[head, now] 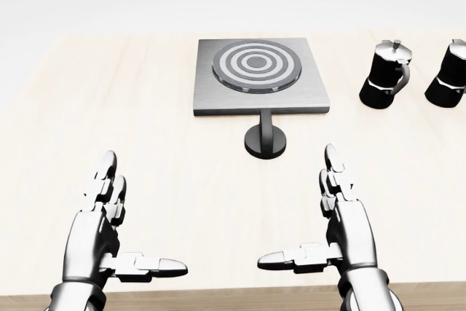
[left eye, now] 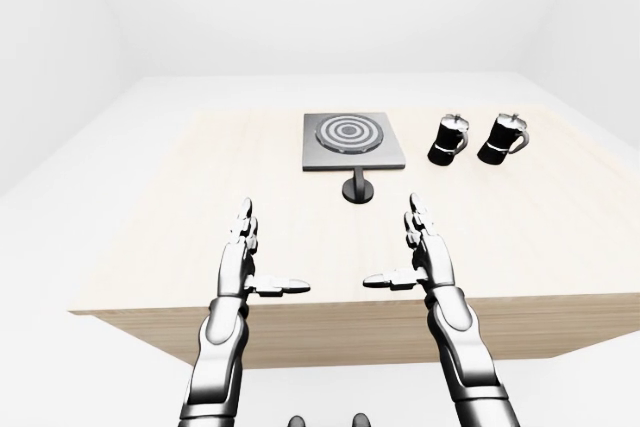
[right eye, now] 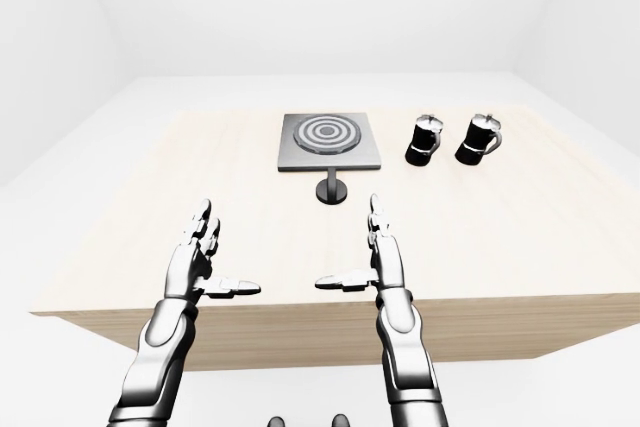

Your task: Turn off the stove.

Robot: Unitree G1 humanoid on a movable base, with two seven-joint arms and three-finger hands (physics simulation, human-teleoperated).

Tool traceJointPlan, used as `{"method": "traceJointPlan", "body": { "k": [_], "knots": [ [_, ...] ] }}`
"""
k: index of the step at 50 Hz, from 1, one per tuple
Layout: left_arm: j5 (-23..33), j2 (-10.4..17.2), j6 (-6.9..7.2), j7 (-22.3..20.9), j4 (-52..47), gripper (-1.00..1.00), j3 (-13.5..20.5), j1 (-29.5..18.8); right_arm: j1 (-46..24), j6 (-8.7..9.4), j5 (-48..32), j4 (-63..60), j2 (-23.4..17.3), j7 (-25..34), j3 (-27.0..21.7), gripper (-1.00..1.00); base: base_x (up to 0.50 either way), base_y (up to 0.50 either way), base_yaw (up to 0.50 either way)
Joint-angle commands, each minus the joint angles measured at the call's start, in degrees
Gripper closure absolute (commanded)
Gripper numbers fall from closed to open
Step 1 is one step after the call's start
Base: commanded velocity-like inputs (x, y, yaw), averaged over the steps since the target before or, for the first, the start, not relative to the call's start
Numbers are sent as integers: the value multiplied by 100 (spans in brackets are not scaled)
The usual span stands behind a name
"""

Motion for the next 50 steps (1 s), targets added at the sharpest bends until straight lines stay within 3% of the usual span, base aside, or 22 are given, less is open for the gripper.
{"method": "traceJointPlan", "body": {
  "k": [1, 13, 26, 30, 40, 42, 46, 50],
  "knots": [
    [3, -5, -42, -1, -31, -100, -6, 21, -5, -44, 10, 24, -5, 23, -1, -100, 0, 0, 0],
    [33, -5, -40, 9, -5, -100, -19, 13, 20, 18, 0, -81, 2, 49, 18, -100, 14, 0, 0],
    [37, -7, -50, 10, 4, -100, -18, 11, 0, -57, 10, 23, -1, 52, 1, -100, 19, 0, 0],
    [35, -6, -26, 9, -30, -100, -19, 19, 3, 19, 15, -31, 4, 41, 4, -100, 17, 0, 0],
    [46, -3, -74, 9, 22, -100, -16, 4, 4, 46, 2, -54, 1, 34, 13, -100, 12, 0, 0],
    [50, -3, -108, 11, 68, -100, -14, -14, -26, -30, 8, 51, -8, 43, -2, -100, 12, 0, 0],
    [36, -9, -16, 17, -43, -100, -16, 13, -19, 13, 10, 2, -5, 42, 1, -100, 12, 0, 0],
    [57, -9, -85, 24, 34, -100, -23, -3, -11, 15, 18, -16, -4, 46, 0, -100, 12, 0, 0]
  ]
}}
